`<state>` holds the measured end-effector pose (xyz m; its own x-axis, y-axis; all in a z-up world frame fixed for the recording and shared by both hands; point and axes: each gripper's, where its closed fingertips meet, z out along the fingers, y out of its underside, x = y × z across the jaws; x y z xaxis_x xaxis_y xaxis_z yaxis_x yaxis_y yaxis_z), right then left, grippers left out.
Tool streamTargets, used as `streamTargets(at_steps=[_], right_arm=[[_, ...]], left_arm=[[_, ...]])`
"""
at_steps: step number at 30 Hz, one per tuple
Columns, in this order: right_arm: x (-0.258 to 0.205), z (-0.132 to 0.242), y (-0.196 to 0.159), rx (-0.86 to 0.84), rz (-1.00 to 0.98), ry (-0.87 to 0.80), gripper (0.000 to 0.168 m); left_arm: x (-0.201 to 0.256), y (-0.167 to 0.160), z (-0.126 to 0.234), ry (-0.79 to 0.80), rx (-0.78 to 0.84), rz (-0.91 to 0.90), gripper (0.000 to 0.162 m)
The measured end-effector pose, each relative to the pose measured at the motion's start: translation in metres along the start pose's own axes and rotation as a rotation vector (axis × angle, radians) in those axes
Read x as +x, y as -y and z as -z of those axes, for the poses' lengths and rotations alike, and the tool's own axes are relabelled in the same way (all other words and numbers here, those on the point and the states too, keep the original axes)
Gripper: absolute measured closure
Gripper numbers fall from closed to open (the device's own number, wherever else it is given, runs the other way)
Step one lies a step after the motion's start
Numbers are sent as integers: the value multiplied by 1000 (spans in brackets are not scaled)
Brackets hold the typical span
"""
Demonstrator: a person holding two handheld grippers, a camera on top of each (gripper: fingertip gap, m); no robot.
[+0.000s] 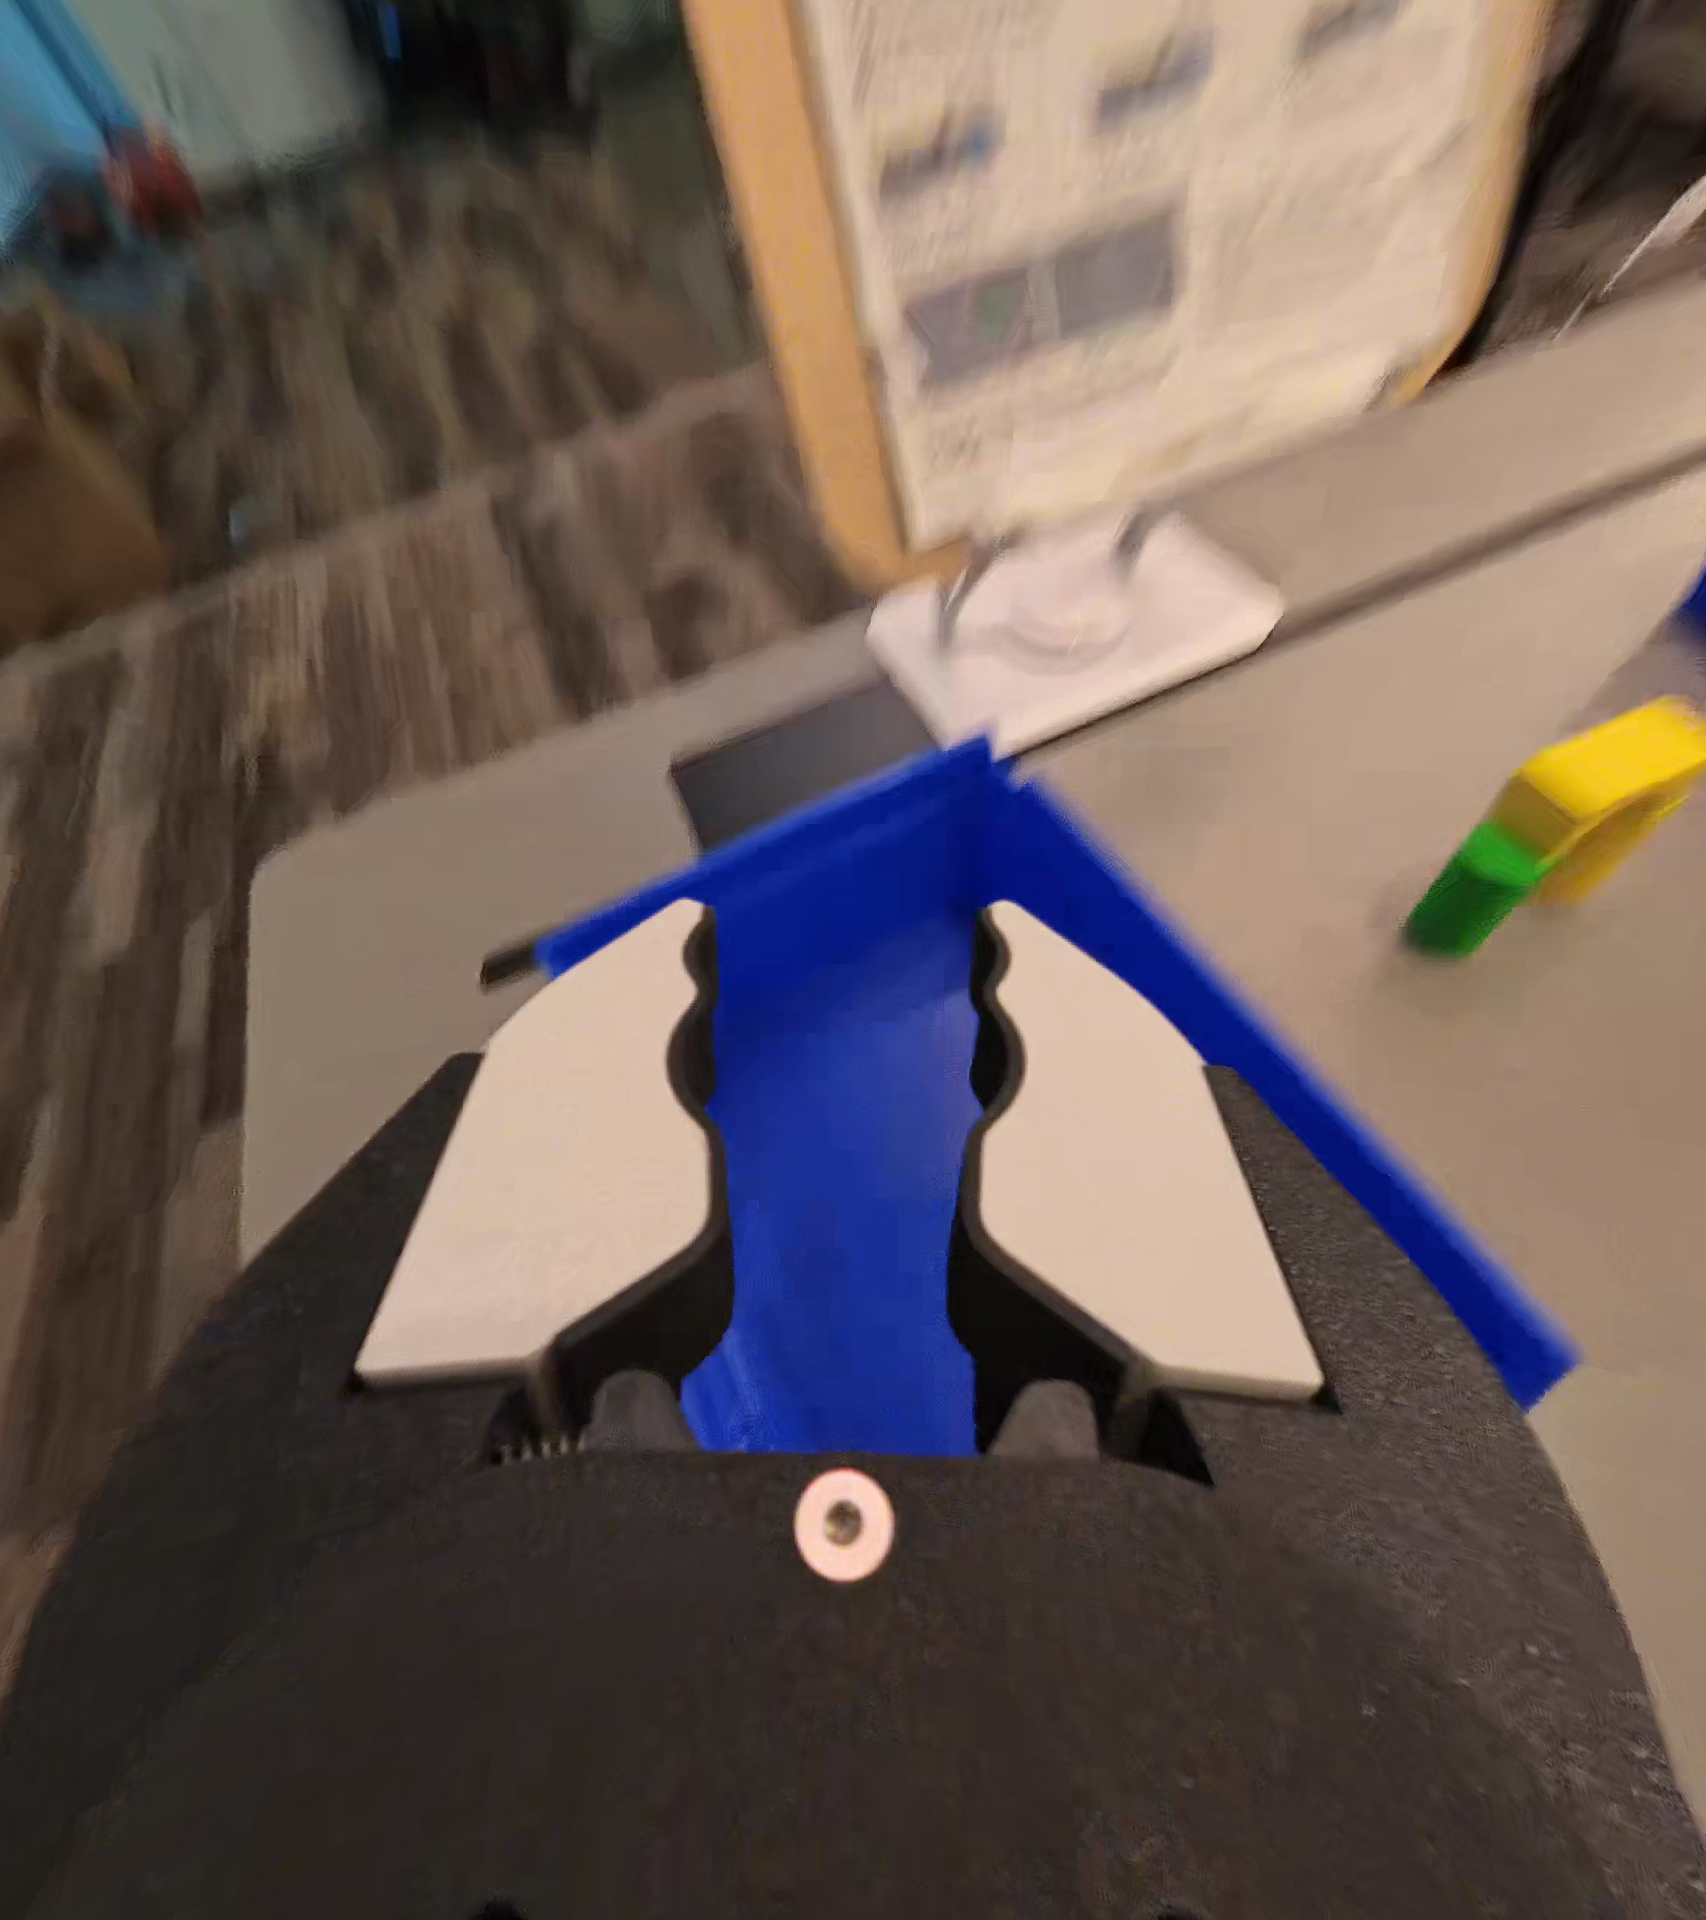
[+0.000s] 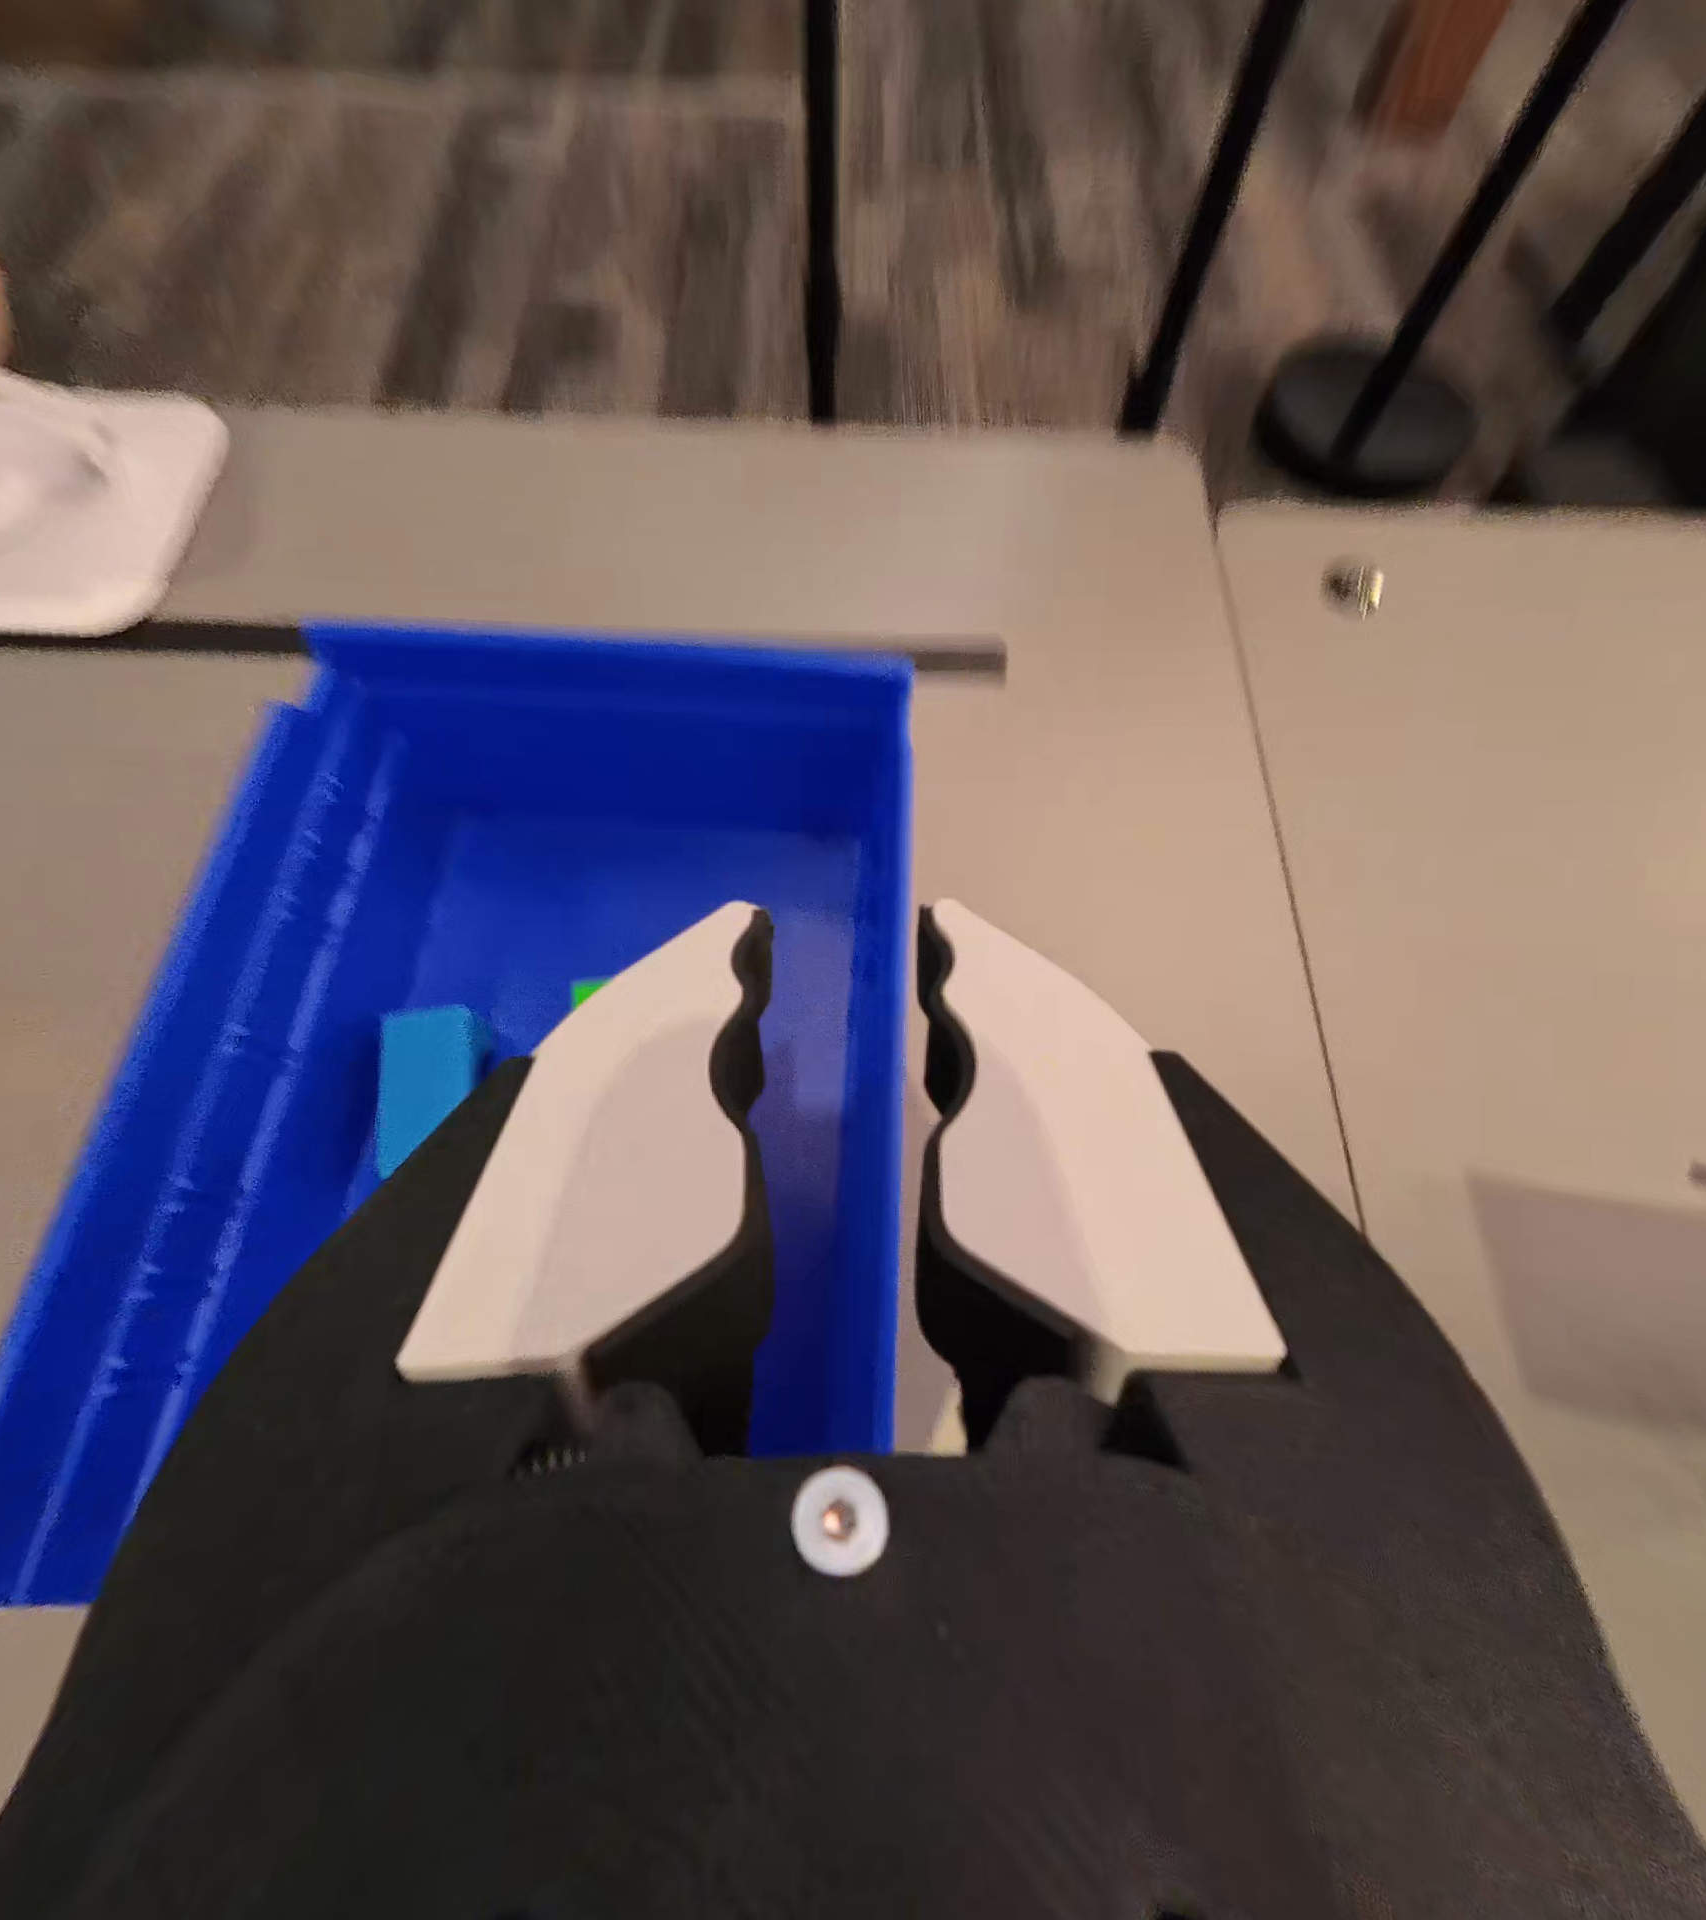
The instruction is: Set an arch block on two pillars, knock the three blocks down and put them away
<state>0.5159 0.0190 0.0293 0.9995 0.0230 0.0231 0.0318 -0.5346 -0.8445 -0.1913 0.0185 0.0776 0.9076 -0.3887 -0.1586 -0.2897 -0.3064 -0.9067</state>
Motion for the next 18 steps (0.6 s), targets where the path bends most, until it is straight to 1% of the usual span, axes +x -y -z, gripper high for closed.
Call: streamTargets(at_steps=[2,4,7,10,12,14,18], right_arm=[[-27,17,31,144,61,46,137],[-57,29,57,284,125,104,131],[-99,38,87,474,212,161,124],[-145,37,97,575,292,259,125],[-178,30,96,591,330,327,125],[-213,21,89,556,362,424,125],[-272,9,73,477,296,625,125]], left_arm=[[26,34,18,-80,175,3,115],[56,56,34,-183,296,-14,116],[93,73,49,-287,376,-60,116],[122,83,58,-373,422,-94,117],[135,87,63,-417,447,-95,118],[143,90,69,-455,464,-92,118],[145,93,79,-465,489,-102,118]])
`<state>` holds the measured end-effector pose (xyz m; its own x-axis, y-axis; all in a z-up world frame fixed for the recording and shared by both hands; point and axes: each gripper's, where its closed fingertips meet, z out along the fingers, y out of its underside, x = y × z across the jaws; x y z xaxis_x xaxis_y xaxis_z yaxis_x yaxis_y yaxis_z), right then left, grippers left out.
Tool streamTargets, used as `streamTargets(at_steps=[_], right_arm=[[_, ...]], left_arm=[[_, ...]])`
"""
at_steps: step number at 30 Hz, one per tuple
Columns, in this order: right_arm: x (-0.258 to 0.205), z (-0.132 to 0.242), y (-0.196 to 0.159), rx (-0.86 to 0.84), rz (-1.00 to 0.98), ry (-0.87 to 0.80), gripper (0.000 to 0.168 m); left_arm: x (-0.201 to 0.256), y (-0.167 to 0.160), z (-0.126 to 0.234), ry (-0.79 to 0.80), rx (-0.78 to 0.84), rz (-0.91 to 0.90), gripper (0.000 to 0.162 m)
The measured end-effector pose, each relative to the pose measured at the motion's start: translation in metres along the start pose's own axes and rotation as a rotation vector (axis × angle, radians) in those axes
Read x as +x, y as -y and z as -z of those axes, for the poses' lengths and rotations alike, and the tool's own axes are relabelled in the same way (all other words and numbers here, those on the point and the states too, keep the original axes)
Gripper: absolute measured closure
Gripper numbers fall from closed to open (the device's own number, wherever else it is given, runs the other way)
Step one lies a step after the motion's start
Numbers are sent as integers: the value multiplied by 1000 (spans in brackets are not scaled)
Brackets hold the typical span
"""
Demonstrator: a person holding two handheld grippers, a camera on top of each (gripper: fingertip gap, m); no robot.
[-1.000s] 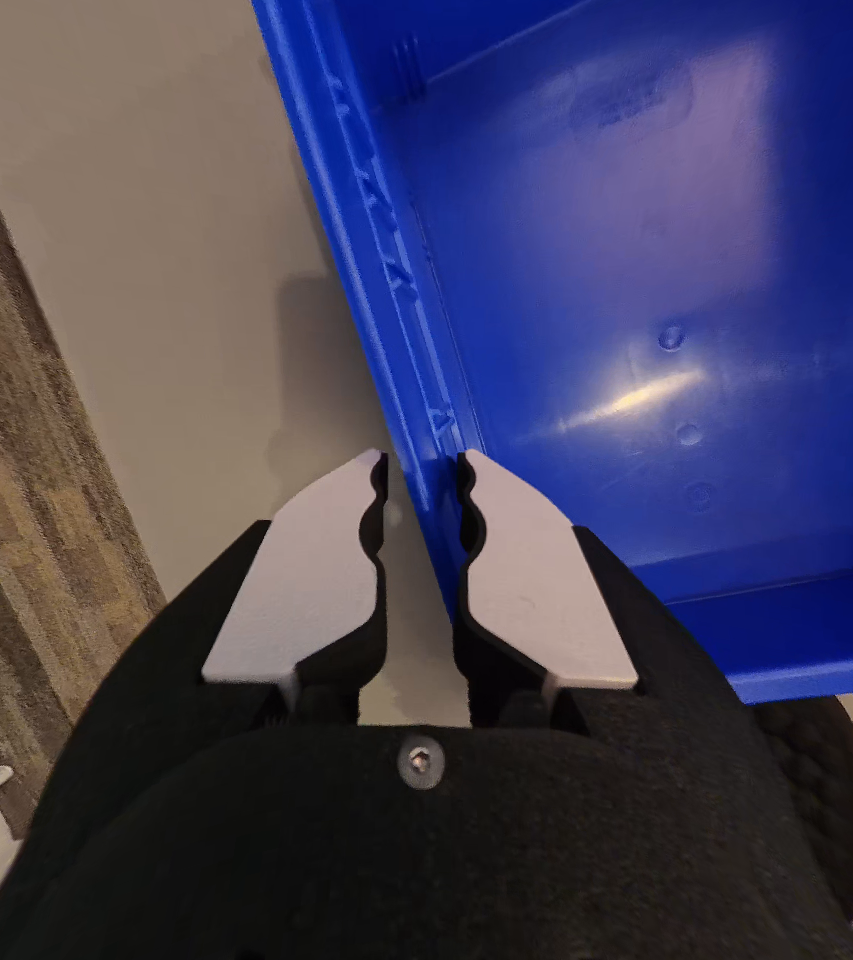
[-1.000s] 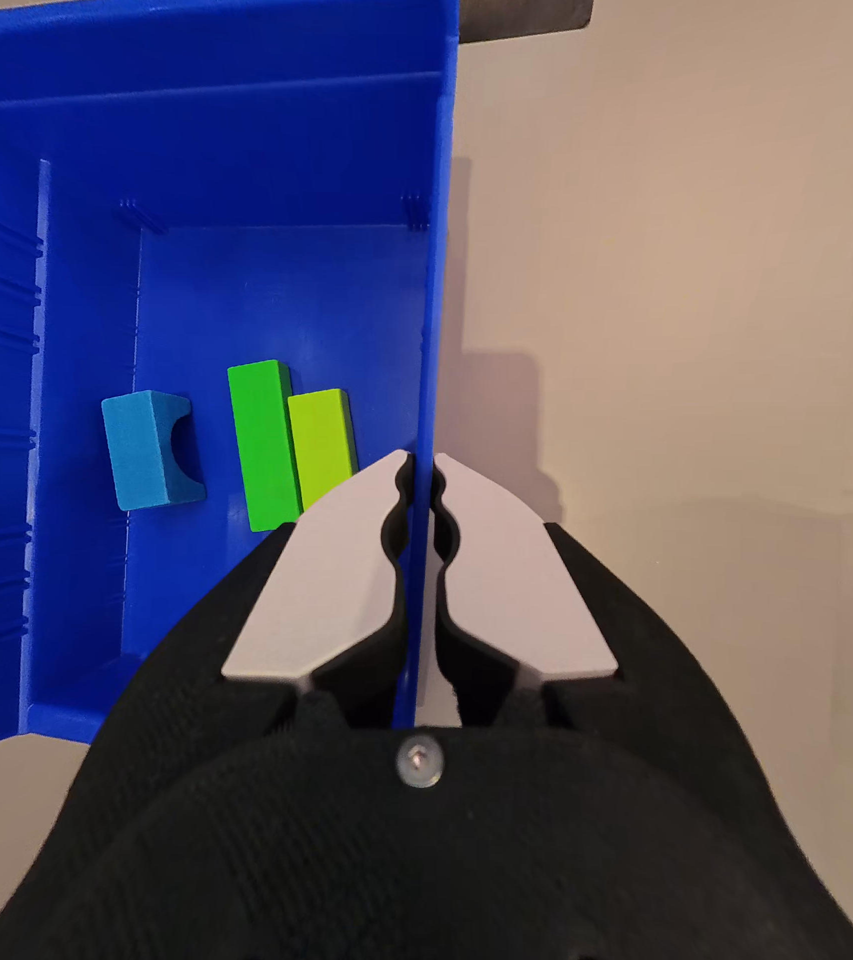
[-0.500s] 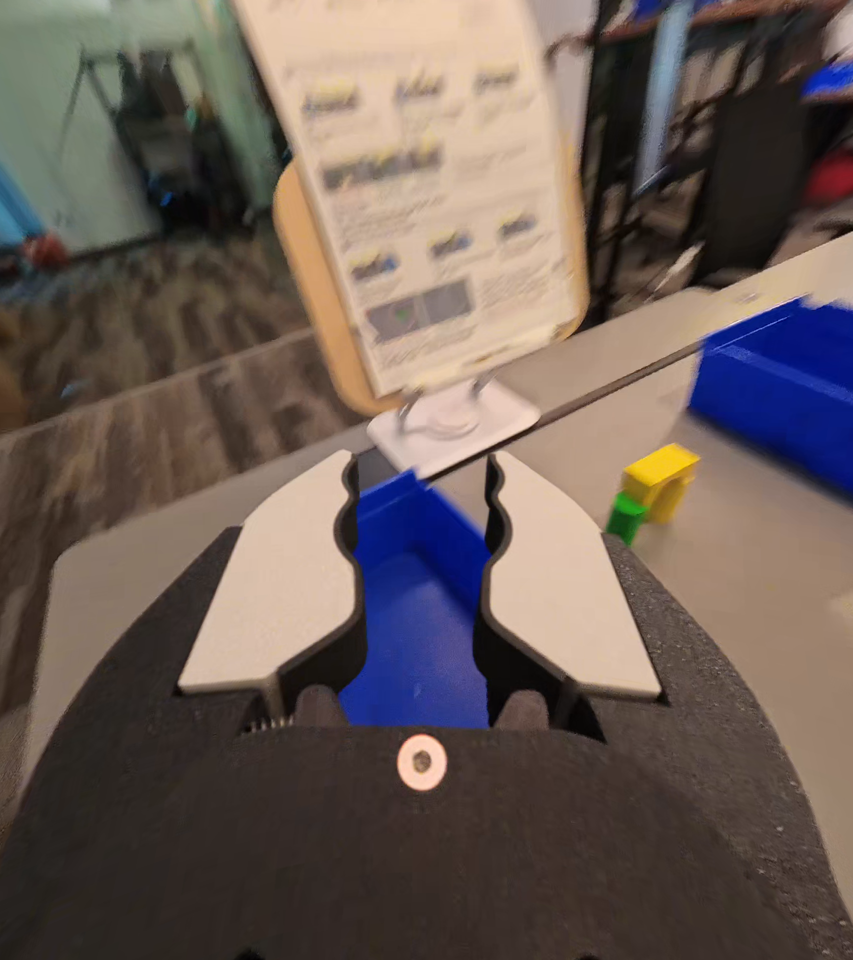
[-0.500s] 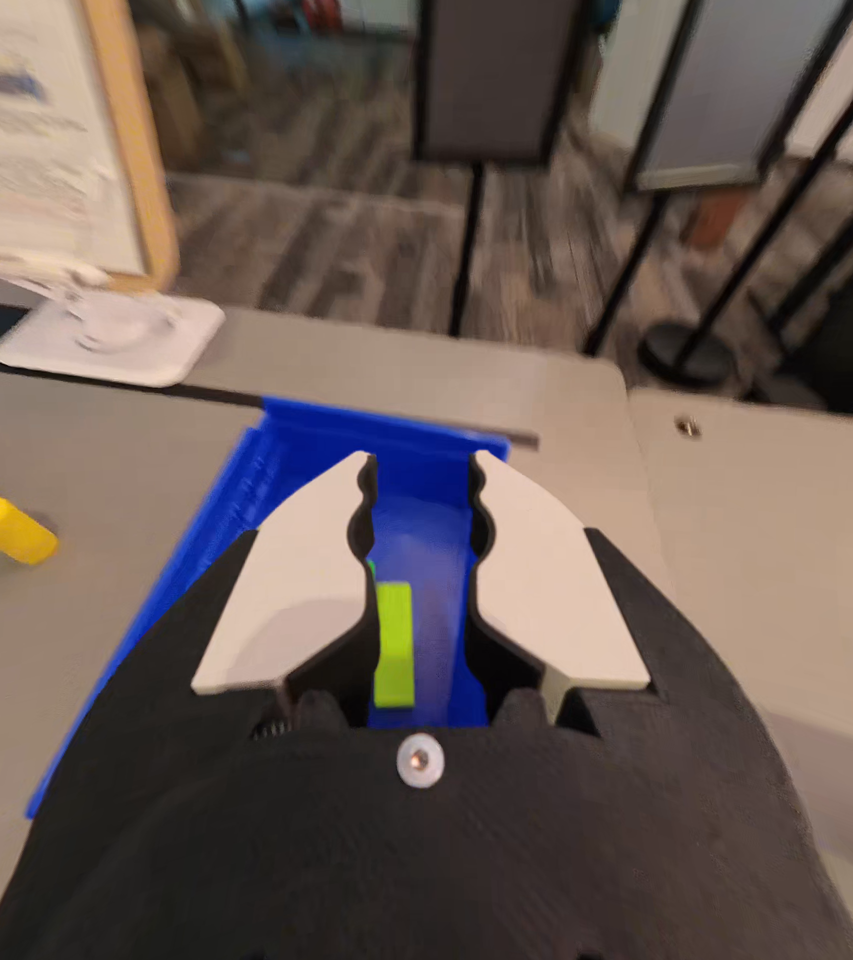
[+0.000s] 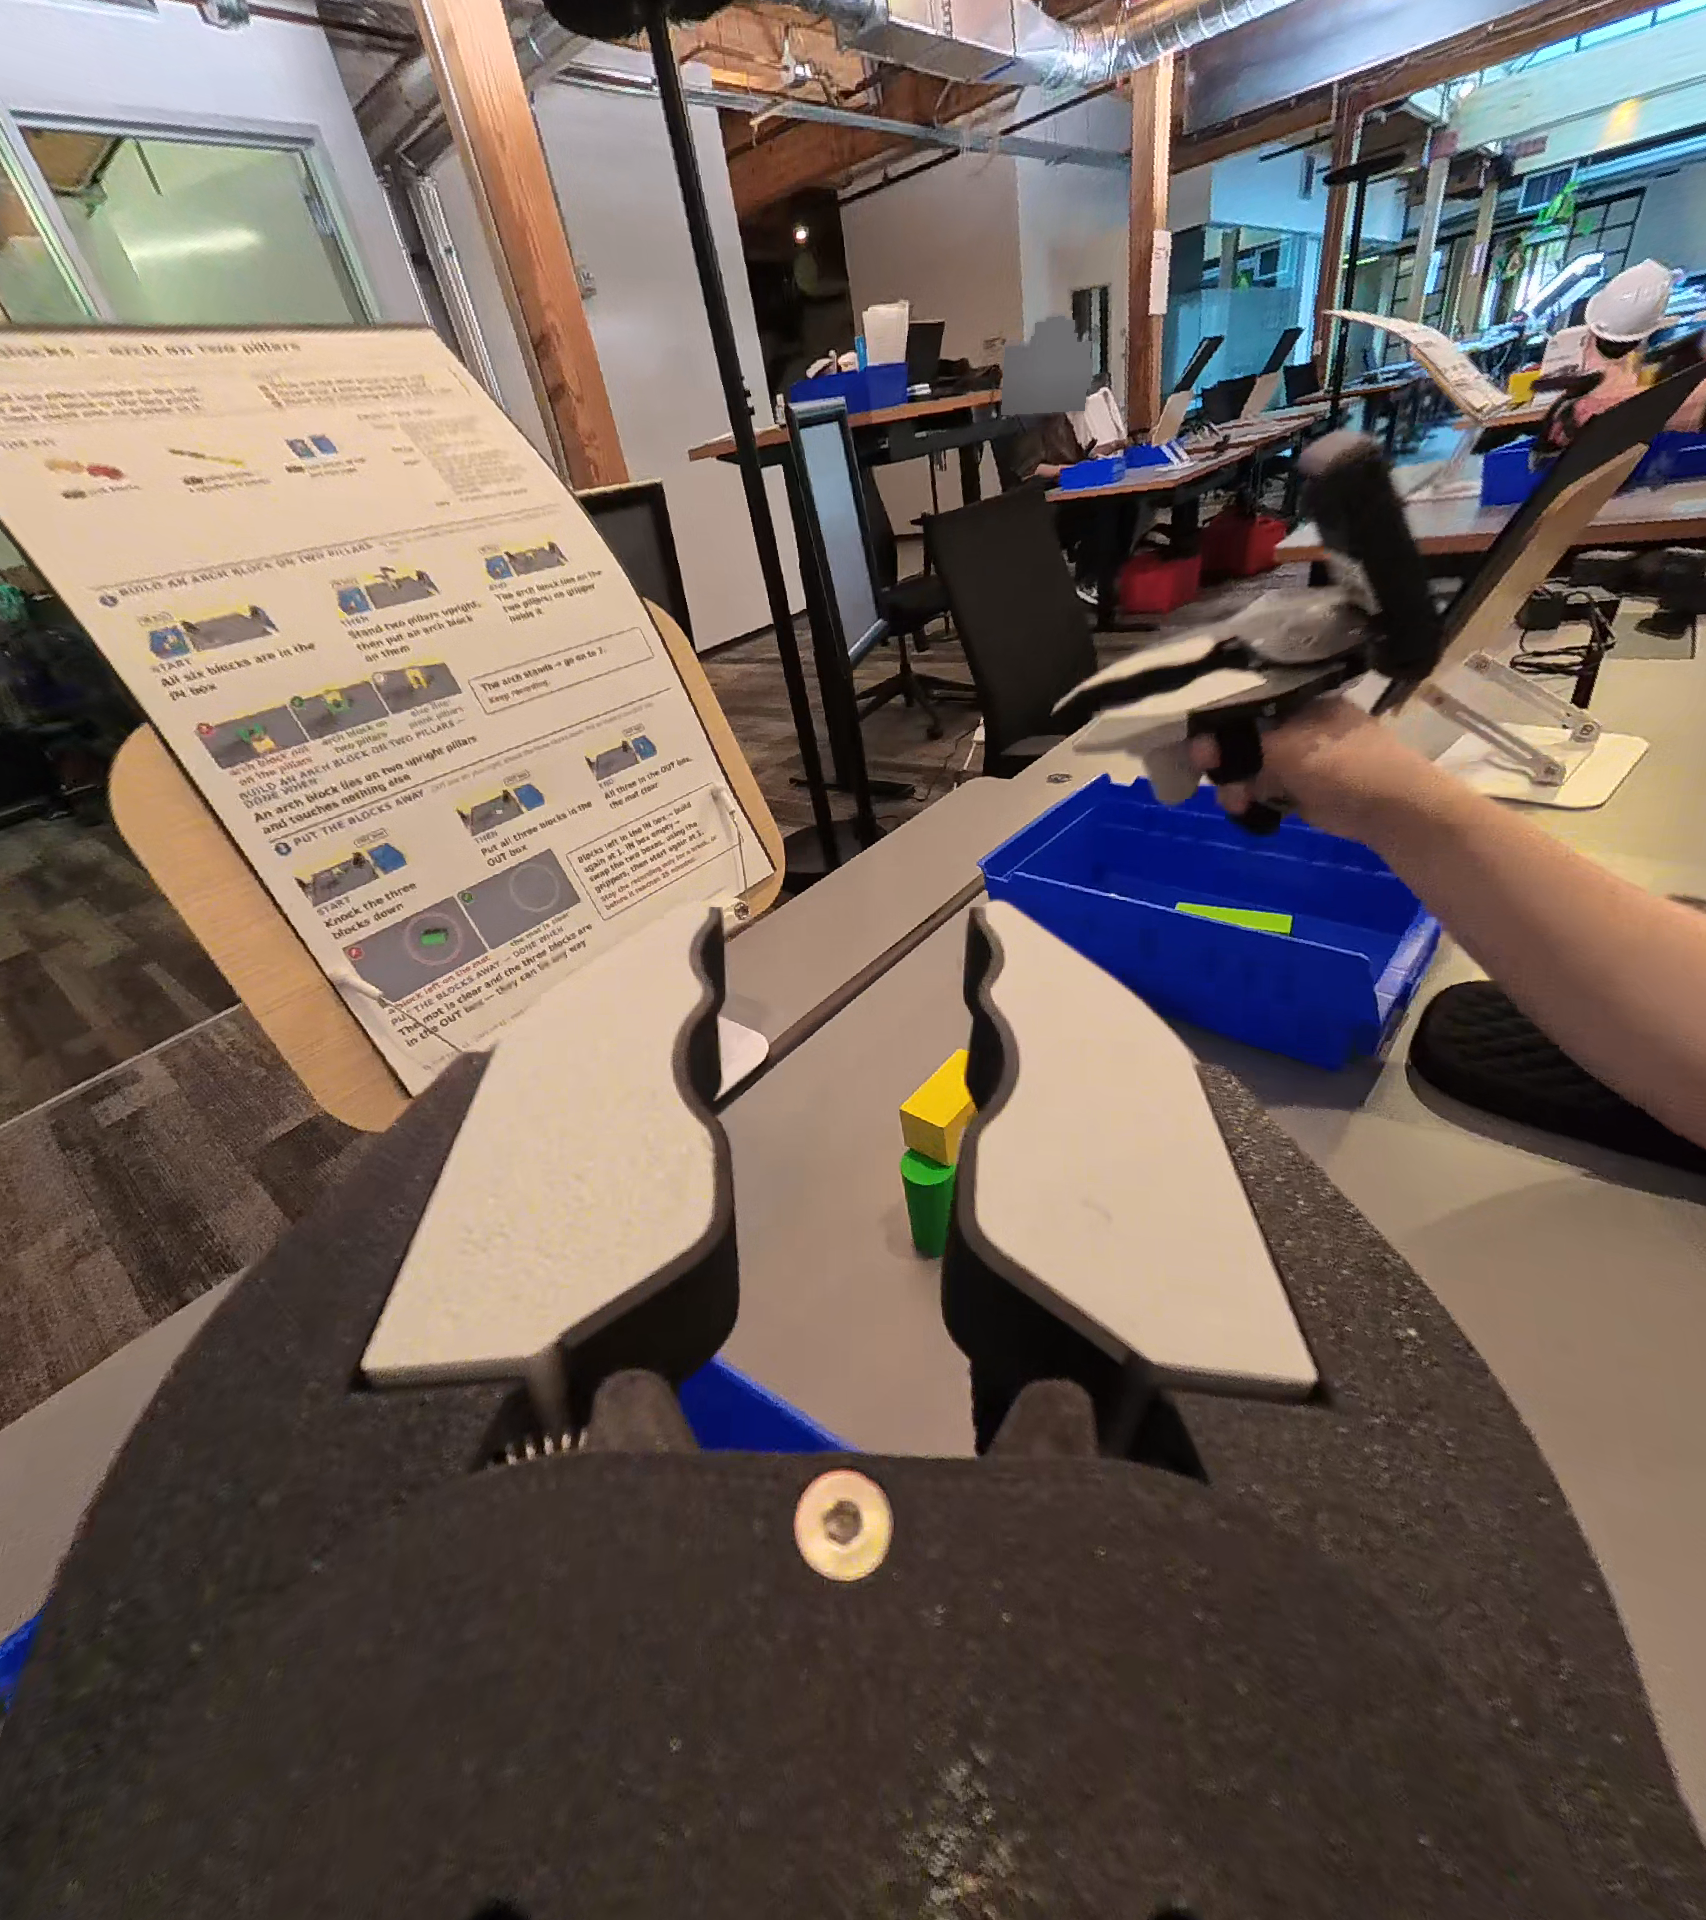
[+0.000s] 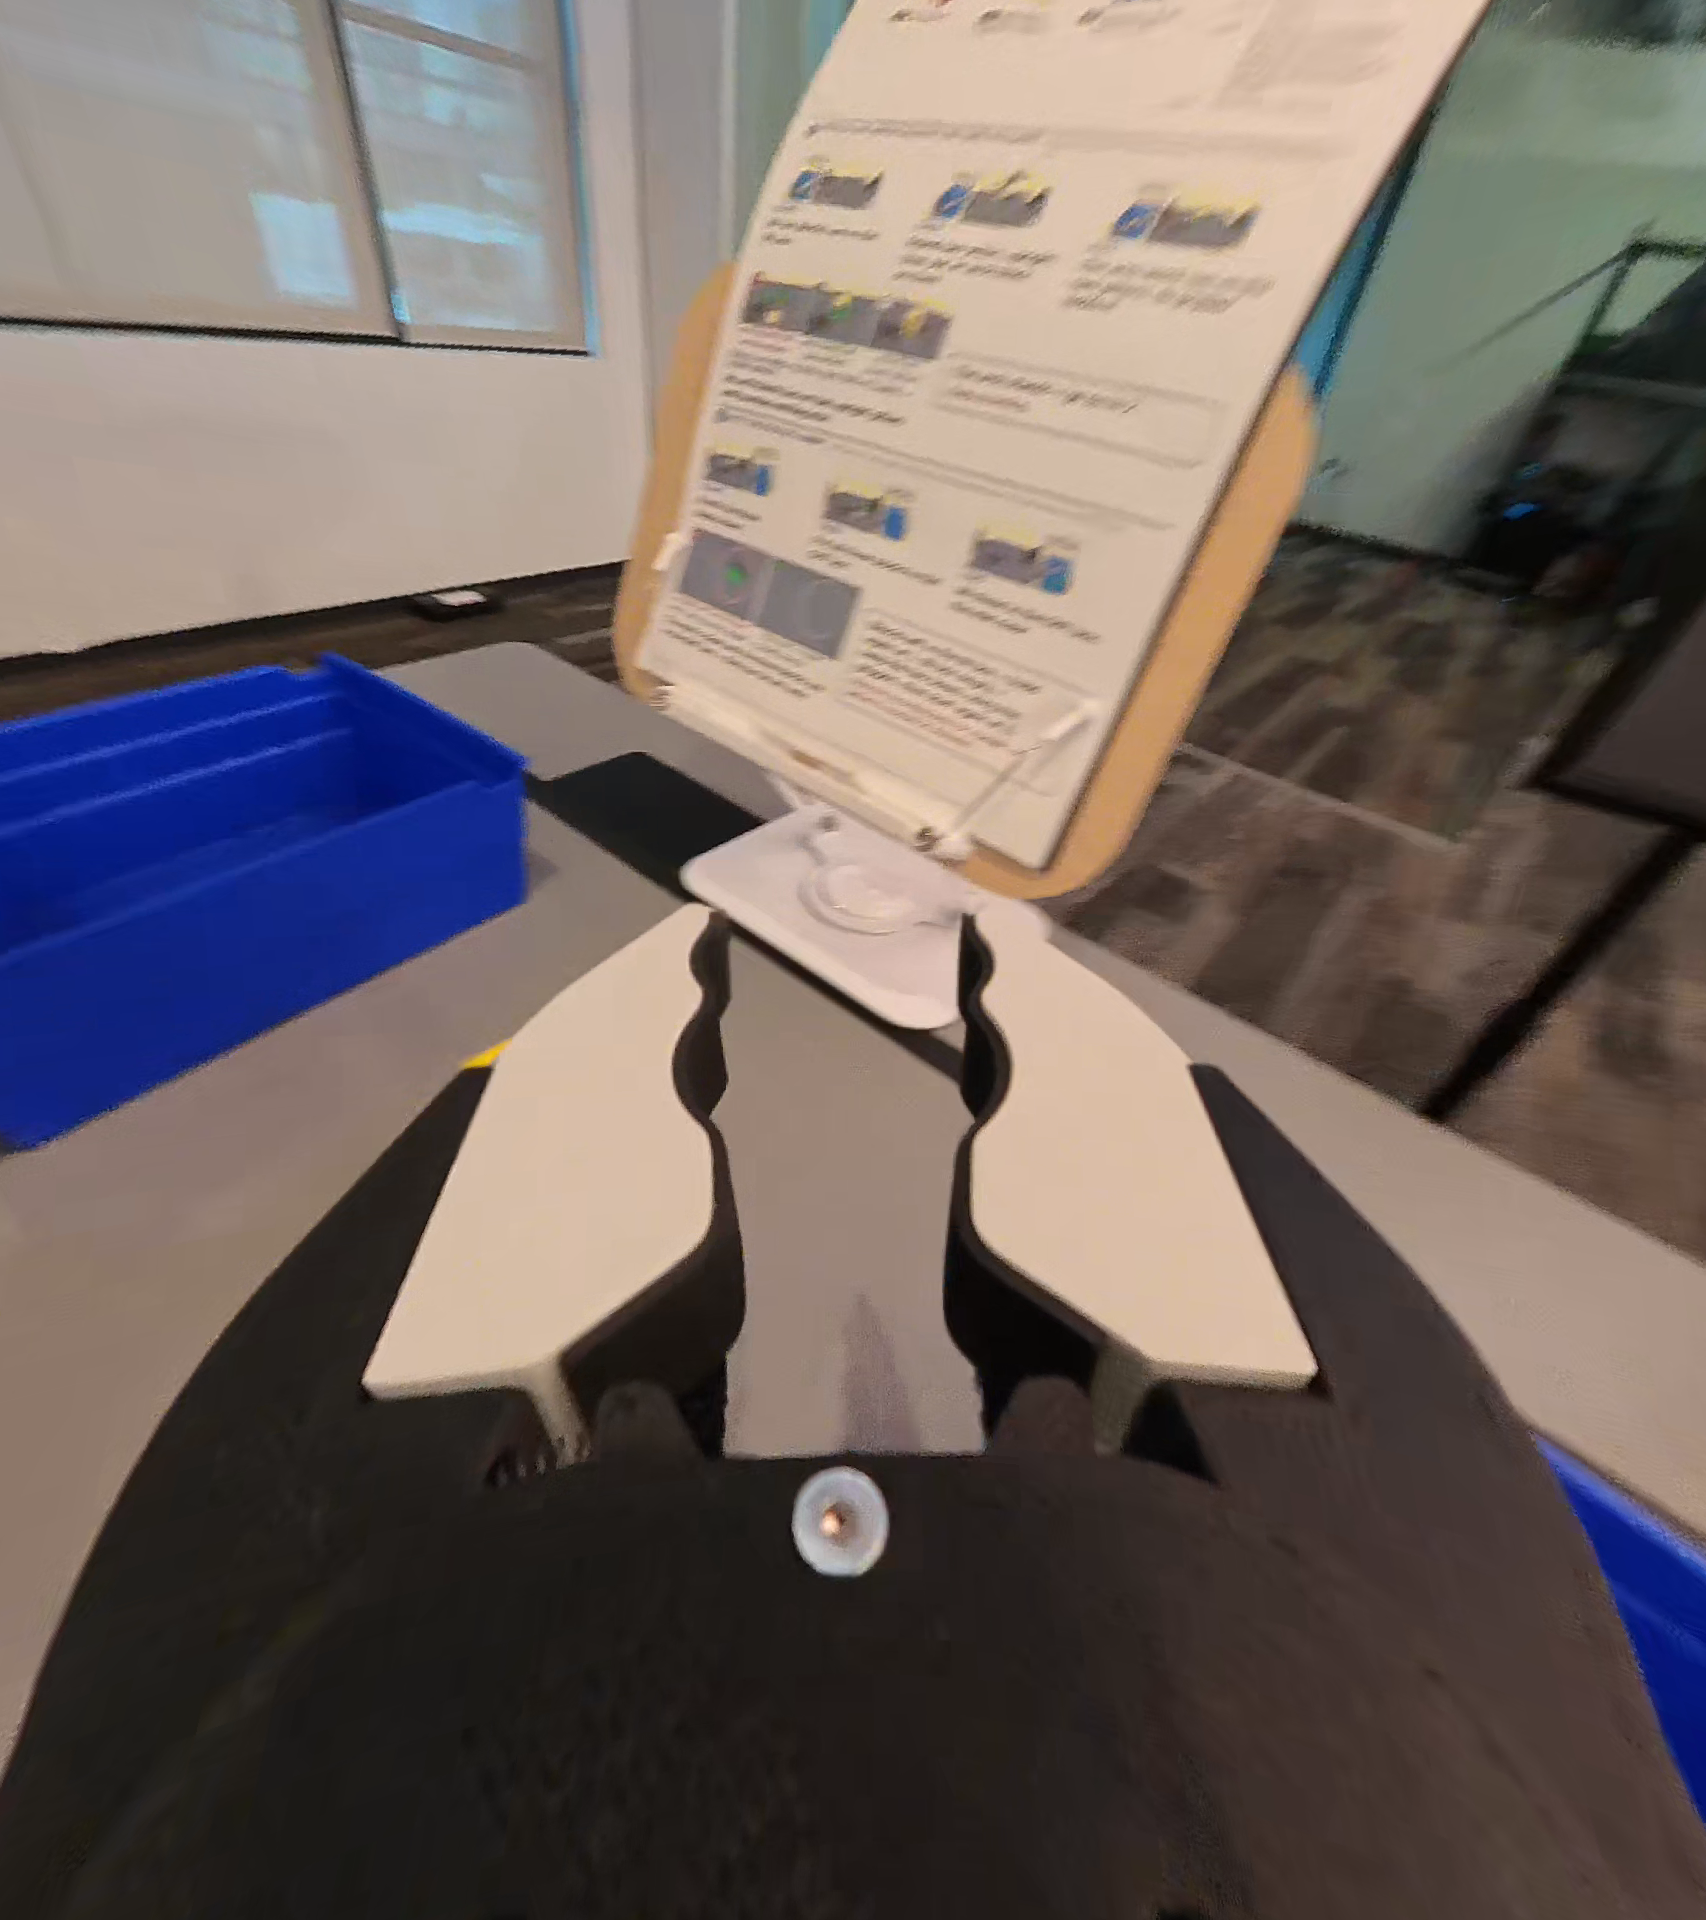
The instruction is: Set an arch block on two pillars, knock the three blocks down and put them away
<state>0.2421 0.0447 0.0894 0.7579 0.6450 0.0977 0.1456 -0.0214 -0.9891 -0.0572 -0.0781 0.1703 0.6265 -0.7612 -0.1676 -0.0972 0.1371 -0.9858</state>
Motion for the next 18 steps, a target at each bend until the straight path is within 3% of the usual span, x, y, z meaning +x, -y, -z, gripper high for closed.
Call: streamTargets(at_steps=[5,12,18], right_arm=[[-25,-32,-30,-97,-150,72,126],[-34,-58,-73,-242,-50,33,127],[-32,-66,-72,-242,46,-25,127]], left_arm=[[11,10,6,-79,52,41,119],[12,9,5,-106,49,66,121],[14,14,9,-124,70,67,121]])
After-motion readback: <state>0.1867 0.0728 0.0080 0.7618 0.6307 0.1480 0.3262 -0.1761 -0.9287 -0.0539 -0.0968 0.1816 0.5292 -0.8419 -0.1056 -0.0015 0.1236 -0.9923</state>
